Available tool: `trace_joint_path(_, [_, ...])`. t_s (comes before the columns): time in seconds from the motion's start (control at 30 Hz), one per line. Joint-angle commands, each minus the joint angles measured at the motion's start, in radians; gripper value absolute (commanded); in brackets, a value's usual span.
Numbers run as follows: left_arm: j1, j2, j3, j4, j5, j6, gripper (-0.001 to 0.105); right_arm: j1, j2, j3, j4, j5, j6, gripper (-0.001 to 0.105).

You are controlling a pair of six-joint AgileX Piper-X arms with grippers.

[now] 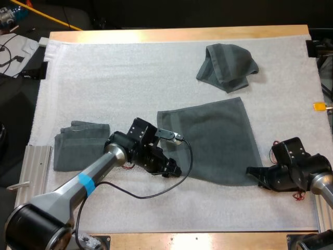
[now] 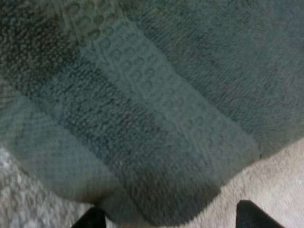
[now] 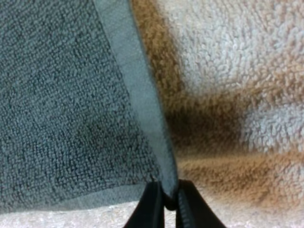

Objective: Pick towel from pile, fold and stack

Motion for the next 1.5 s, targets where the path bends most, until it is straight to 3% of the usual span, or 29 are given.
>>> trace_joint_path(0.0, [-0.002, 0.025, -0.001, -0.041, 0.009, -0.006, 0.056, 0.0, -0.004, -0.001, 0.009, 0.001, -0.01, 0.0])
trace_joint_path(0.2, [-0.005, 0.046, 0.001, -0.032, 0.011, -0.01, 0.054, 0.0, -0.005, -0.001, 0.008, 0.0, -0.008, 0.0])
trace_joint_path(0.33, [-0.006, 0.058, 0.002, -0.006, 0.02, -0.013, 0.037, 0.001, -0.006, 0.003, 0.008, -0.001, -0.008, 0.0])
trace_joint_path(0.47, [-0.004, 0.055, 0.002, 0.011, 0.016, -0.016, 0.008, 0.0, -0.007, 0.003, 0.008, -0.004, -0.006, 0.0])
trace_joint_path(0.53, [-0.004, 0.055, 0.001, 0.019, 0.017, -0.015, 0.001, -0.002, -0.008, 0.003, 0.009, -0.011, -0.006, 0.0])
trace_joint_path(0.7, [-0.004, 0.029, 0.002, 0.052, 0.023, 0.001, 0.0, 0.002, -0.015, 0.003, 0.01, -0.047, -0.022, 0.0])
trace_joint_path(1.07, [-0.01, -0.21, 0.002, 0.226, 0.027, 0.087, 0.0, 0.0, -0.171, -0.034, 0.091, -0.093, -0.037, 0.0])
trace_joint_path(1.3, [-0.134, -0.373, 0.008, 0.342, 0.025, 0.091, 0.0, 0.001, -0.357, -0.062, 0.243, -0.126, -0.034, 0.0])
trace_joint_path(1.47, [-0.16, -0.401, 0.01, 0.321, 0.023, 0.078, 0.0, -0.001, -0.422, -0.055, 0.246, -0.138, 0.017, 0.0])
